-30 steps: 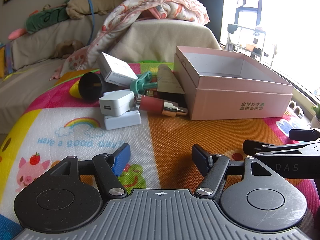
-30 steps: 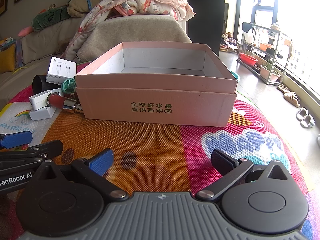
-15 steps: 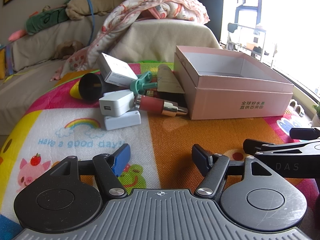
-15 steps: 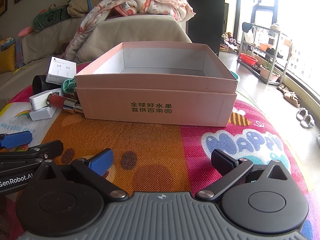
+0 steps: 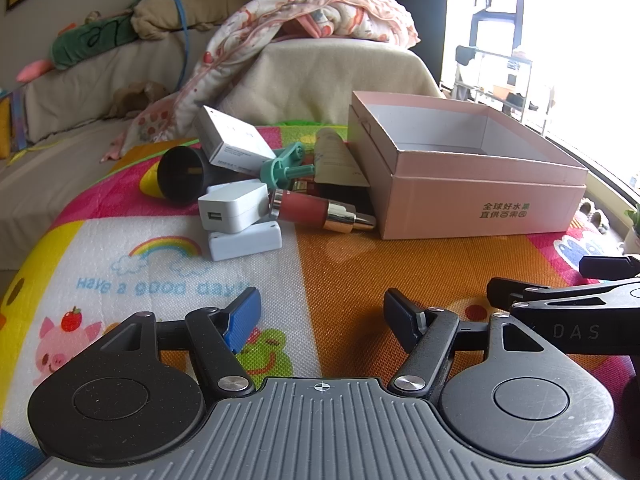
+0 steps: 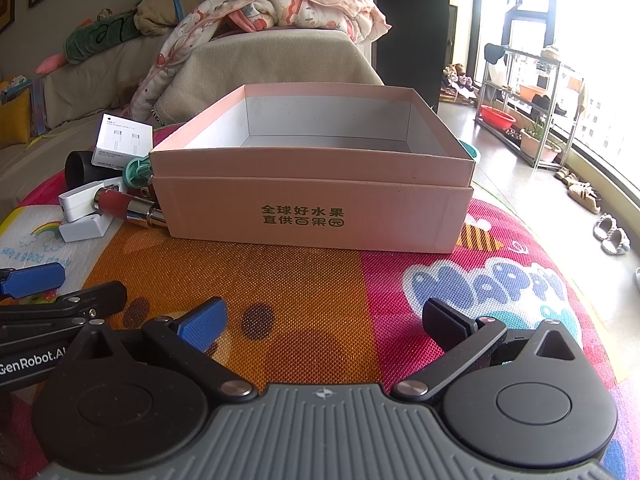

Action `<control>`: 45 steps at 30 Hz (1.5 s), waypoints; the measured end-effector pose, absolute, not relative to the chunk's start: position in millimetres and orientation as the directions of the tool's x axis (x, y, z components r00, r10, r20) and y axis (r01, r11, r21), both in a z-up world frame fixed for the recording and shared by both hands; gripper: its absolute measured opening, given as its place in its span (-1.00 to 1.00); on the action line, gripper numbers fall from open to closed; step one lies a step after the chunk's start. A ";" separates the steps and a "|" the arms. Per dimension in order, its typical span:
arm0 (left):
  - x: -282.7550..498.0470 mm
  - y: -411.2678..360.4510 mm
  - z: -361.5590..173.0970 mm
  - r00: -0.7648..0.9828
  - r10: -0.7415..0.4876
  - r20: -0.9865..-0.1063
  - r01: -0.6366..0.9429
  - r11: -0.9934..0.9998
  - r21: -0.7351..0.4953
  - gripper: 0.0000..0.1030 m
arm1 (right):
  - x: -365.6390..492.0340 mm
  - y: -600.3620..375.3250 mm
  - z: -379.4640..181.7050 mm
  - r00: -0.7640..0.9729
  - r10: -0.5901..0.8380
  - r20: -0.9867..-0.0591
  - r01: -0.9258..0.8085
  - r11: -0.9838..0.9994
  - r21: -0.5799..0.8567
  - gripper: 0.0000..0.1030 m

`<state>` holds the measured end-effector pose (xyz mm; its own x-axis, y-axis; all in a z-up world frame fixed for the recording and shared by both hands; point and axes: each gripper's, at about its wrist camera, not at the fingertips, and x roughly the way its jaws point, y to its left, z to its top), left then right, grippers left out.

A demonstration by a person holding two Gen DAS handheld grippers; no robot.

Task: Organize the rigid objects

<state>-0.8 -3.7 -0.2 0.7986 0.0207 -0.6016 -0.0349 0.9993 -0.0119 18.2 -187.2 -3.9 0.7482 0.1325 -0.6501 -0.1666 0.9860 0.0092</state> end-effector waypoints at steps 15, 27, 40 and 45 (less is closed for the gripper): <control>45.3 89.6 71.9 0.903 -0.040 -0.428 -0.069 0.969 -0.236 0.37 | 28.7 -188.7 2.8 0.675 0.153 -0.722 -0.206 0.978 0.015 1.00; 187.5 130.1 32.0 0.694 -0.172 -0.699 -0.091 0.942 -0.322 -0.20 | 25.6 -190.5 2.6 0.682 0.168 -0.712 -0.223 0.975 0.015 1.00; 61.6 118.2 21.1 0.695 -0.382 -0.609 0.059 0.875 -0.481 -0.49 | 25.7 -189.9 2.6 0.685 0.166 -0.709 -0.223 0.975 0.012 1.00; 27.0 99.5 18.9 0.625 -0.506 -0.595 0.163 0.829 -0.534 -0.49 | 25.7 -190.0 2.6 0.685 0.166 -0.709 -0.224 0.975 0.012 1.00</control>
<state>27.0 99.5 18.9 0.6249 -0.5057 -0.5948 0.1626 0.8295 -0.5344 25.7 -190.0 2.6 0.6851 0.1661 -0.7093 -0.2236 0.9746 0.0123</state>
